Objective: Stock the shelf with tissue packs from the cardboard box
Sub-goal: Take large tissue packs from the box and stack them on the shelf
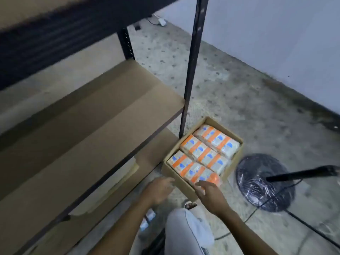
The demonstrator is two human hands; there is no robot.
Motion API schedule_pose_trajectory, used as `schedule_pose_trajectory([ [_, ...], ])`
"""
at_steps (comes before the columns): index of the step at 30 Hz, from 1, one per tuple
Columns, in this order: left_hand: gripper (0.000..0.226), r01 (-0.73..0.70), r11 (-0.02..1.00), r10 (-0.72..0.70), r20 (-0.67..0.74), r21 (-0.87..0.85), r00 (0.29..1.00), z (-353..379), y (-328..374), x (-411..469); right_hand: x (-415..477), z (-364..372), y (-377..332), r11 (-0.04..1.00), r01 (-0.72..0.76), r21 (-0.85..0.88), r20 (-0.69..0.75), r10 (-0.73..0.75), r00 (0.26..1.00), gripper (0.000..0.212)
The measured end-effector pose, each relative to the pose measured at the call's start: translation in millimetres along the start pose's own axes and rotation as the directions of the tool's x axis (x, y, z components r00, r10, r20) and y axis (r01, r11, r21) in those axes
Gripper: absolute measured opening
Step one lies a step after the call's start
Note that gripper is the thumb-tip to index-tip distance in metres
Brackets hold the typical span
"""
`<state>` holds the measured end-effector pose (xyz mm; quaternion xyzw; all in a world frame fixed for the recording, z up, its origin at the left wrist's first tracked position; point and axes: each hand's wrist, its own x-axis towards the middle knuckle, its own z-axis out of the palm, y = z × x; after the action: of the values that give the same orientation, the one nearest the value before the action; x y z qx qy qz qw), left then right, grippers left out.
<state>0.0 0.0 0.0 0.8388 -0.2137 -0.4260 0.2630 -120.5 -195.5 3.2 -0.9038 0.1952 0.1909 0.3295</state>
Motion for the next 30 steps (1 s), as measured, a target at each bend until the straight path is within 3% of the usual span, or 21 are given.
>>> schedule_pose_trajectory([
  [4, 0.039, -0.079, 0.994, 0.079, -0.004, 0.075, 0.997, 16.0, -14.5, 63.4, 38.4, 30.2, 29.8, 0.982, 0.111, -0.15, -0.163, -0.135, 0.977, 0.026],
  [9, 0.042, -0.207, 0.938, 0.219, -0.013, 0.278, 0.976, 41.6, -49.3, 140.4, 81.3, 84.8, 83.2, 0.954, 0.095, -0.286, -0.153, -0.143, 0.978, 0.053],
  [13, 0.044, -0.319, 0.844, 0.343, 0.024, 0.43, 0.939, 59.6, -68.7, 188.1, 103.7, 112.2, 111.2, 0.899, 0.098, -0.427, -0.204, -0.201, 0.958, 0.052],
  [19, 0.064, -0.392, 0.782, 0.413, 0.068, 0.484, 0.908, 77.3, -85.0, 221.4, 127.3, 118.6, 136.2, 0.847, 0.092, -0.524, -0.309, -0.29, 0.906, 0.062],
  [25, 0.087, -0.406, 0.751, 0.438, 0.068, 0.52, 0.897, 82.3, -88.9, 243.4, 138.7, 116.7, 151.7, 0.827, 0.114, -0.55, -0.409, -0.386, 0.827, 0.057],
  [30, 0.091, -0.406, 0.758, 0.459, 0.023, 0.51, 0.888, 92.8, -87.5, 257.6, 140.0, 113.1, 158.4, 0.827, 0.108, -0.552, -0.427, -0.392, 0.815, 0.052],
])
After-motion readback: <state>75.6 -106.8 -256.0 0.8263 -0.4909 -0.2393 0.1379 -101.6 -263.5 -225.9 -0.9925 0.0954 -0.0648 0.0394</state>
